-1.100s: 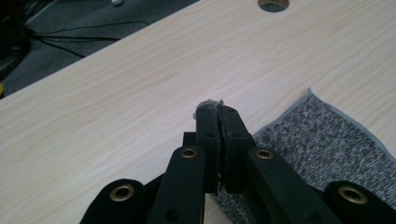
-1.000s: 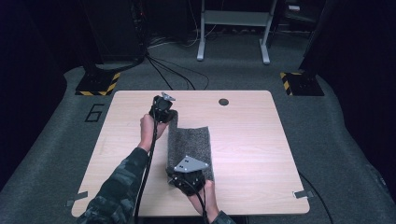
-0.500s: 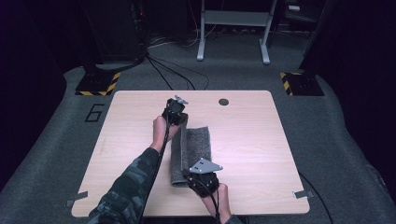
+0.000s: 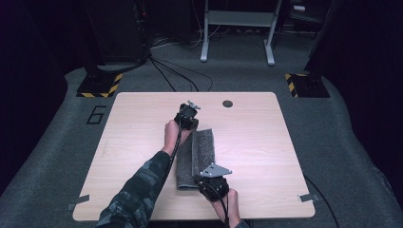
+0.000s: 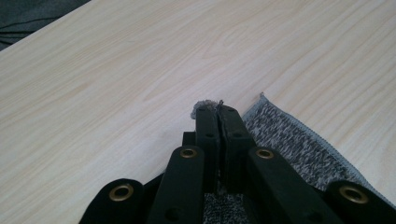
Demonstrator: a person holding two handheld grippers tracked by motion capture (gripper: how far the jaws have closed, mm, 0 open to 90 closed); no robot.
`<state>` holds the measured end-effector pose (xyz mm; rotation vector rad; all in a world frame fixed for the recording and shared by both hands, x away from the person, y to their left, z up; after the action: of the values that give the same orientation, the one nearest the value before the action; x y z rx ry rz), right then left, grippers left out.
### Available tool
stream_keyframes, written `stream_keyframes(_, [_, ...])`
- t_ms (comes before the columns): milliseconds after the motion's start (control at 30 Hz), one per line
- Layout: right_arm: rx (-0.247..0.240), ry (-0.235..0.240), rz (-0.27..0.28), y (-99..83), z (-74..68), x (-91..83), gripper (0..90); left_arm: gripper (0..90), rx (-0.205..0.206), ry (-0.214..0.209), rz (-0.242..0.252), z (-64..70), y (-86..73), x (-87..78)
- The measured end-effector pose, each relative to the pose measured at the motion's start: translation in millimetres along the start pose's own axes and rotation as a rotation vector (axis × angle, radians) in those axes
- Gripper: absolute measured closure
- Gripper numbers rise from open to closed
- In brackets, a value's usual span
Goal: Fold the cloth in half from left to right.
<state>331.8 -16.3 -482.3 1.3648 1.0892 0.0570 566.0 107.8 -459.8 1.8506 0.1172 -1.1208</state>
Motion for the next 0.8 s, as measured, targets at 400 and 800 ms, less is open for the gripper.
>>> stream_keyframes(400, [0.035,-0.035,-0.016,-10.0,12.6,-1.2,87.2,87.5,-0.001,-0.01,-0.039,7.4,0.2,19.3])
stream_keyframes(800, [0.056,-0.073,-0.032,-17.6,18.7,-3.3,86.9,87.3,-0.01,-0.021,-0.035,16.8,3.8,28.8])
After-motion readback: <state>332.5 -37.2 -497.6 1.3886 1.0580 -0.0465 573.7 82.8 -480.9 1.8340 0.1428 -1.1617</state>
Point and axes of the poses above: each handheld gripper's, and its own axes: x roughly forward along the jaws, y roughly out of its top, z roughly to its right, the point moved 1 cm from there along x, roughly forward along the jaws, and after that the axes turned 5 degrees about x, right-handed, at the moved point
